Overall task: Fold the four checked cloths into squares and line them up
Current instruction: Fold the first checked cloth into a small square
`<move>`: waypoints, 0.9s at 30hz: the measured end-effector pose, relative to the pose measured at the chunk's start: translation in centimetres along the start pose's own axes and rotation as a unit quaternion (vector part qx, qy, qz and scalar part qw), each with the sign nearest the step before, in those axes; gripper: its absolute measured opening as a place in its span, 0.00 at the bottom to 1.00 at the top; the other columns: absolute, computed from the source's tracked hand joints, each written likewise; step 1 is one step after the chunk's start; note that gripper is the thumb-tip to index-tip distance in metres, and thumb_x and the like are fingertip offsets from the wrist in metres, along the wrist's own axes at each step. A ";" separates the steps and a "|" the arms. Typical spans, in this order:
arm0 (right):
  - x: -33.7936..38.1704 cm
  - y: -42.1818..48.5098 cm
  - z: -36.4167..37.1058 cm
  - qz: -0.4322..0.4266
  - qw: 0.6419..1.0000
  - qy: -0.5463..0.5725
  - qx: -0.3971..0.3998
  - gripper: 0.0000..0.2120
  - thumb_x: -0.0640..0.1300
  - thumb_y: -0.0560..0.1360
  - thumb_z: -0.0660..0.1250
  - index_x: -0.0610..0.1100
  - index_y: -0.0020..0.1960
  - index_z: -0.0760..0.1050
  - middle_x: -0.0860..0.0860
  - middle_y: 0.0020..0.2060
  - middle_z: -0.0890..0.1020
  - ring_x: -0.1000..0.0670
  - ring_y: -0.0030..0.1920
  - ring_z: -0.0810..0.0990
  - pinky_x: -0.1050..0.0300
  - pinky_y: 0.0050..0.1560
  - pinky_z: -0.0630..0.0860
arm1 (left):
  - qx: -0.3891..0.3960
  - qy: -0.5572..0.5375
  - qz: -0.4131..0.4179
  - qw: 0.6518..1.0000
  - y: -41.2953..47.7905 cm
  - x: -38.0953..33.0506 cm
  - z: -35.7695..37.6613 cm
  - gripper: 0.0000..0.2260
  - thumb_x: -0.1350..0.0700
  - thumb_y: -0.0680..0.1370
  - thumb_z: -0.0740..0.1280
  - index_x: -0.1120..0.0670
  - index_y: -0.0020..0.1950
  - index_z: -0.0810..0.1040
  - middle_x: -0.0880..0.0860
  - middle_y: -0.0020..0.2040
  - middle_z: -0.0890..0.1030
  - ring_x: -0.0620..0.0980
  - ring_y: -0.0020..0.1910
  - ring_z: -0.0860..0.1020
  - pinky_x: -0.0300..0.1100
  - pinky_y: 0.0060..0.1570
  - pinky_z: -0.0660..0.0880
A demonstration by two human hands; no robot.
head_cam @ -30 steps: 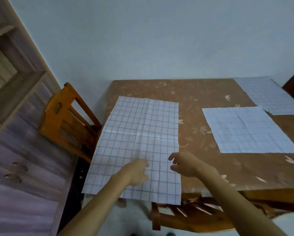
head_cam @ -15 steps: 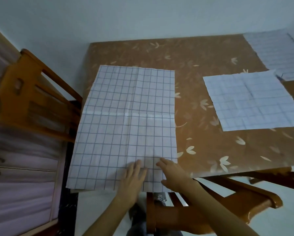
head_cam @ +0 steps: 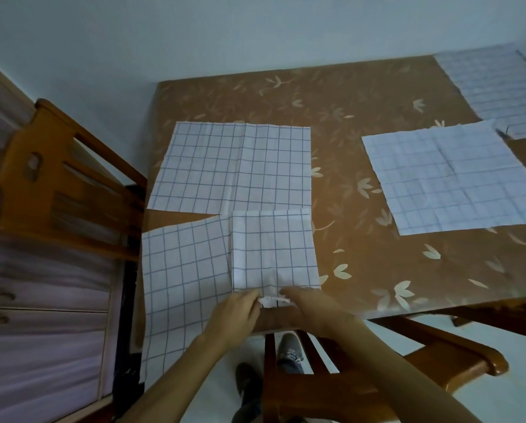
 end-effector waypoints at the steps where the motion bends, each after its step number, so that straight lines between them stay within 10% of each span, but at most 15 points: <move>1: -0.1 0.0 -0.3 0.005 1.000 -0.008 -0.020 0.19 0.46 0.77 0.67 0.50 0.68 0.73 0.48 0.63 0.79 0.45 0.61 0.78 0.51 0.59 0.75 | -0.006 0.003 0.007 1.000 0.0 0.2 -0.1 0.10 0.52 0.84 0.58 0.51 0.60 0.76 0.49 0.54 0.81 0.45 0.49 0.78 0.38 0.46 0.75; 5: -0.8 -0.3 -1.1 0.005 0.997 -0.047 -0.067 0.10 0.40 0.79 0.60 0.45 0.54 0.78 0.45 0.48 0.83 0.42 0.49 0.82 0.51 0.45 0.77 | 0.047 0.023 0.000 0.999 -0.6 1.3 0.3 0.24 0.40 0.80 0.58 0.50 0.72 0.69 0.51 0.70 0.71 0.48 0.67 0.70 0.42 0.63 0.72; 8: -2.0 -0.4 -1.3 0.012 0.996 -0.030 -0.081 0.14 0.40 0.79 0.60 0.48 0.60 0.80 0.48 0.53 0.84 0.46 0.52 0.82 0.52 0.51 0.79 | 0.117 0.039 -0.017 0.992 -1.4 2.1 1.5 0.38 0.32 0.77 0.59 0.50 0.81 0.55 0.53 0.82 0.49 0.53 0.80 0.48 0.50 0.77 0.55; 14: -4.8 -1.2 -1.9 0.083 0.963 0.036 -0.254 0.13 0.37 0.77 0.65 0.48 0.56 0.84 0.41 0.69 0.72 0.37 0.69 0.67 0.39 0.67 0.69 | 0.115 0.020 -0.027 0.993 -1.9 1.5 2.6 0.42 0.29 0.75 0.57 0.45 0.81 0.42 0.48 0.78 0.26 0.48 0.77 0.30 0.50 0.76 0.43; 17: -5.6 -1.7 -2.9 0.128 0.928 0.157 -0.312 0.16 0.33 0.75 0.65 0.46 0.57 0.84 0.37 0.71 0.66 0.35 0.70 0.66 0.44 0.68 0.68 | 0.102 0.008 -0.035 0.994 -1.3 1.6 3.2 0.41 0.33 0.78 0.57 0.48 0.81 0.39 0.48 0.78 0.27 0.49 0.78 0.34 0.50 0.78 0.45; 21: -5.8 -2.5 -4.4 0.121 0.896 0.329 -0.273 0.18 0.33 0.76 0.62 0.49 0.58 0.82 0.47 0.46 0.85 0.45 0.36 0.80 0.57 0.36 0.76 | 0.134 0.090 -0.036 0.986 -0.1 1.8 4.3 0.38 0.39 0.81 0.57 0.53 0.81 0.41 0.53 0.81 0.35 0.54 0.80 0.39 0.54 0.79 0.49; 27: -4.7 -2.8 -5.5 0.009 0.852 0.441 -0.282 0.11 0.38 0.78 0.66 0.48 0.58 0.83 0.57 0.56 0.84 0.60 0.58 0.80 0.57 0.62 0.77 | 0.099 0.165 -0.008 0.981 2.0 -0.4 3.9 0.28 0.46 0.82 0.57 0.51 0.80 0.53 0.56 0.82 0.46 0.61 0.78 0.53 0.52 0.73 0.64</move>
Point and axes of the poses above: each hand's wrist, its own y-axis towards the middle knuckle, its own z-axis out of the palm, x = y × z, the point moved 3 cm from there along y, towards the middle knuckle
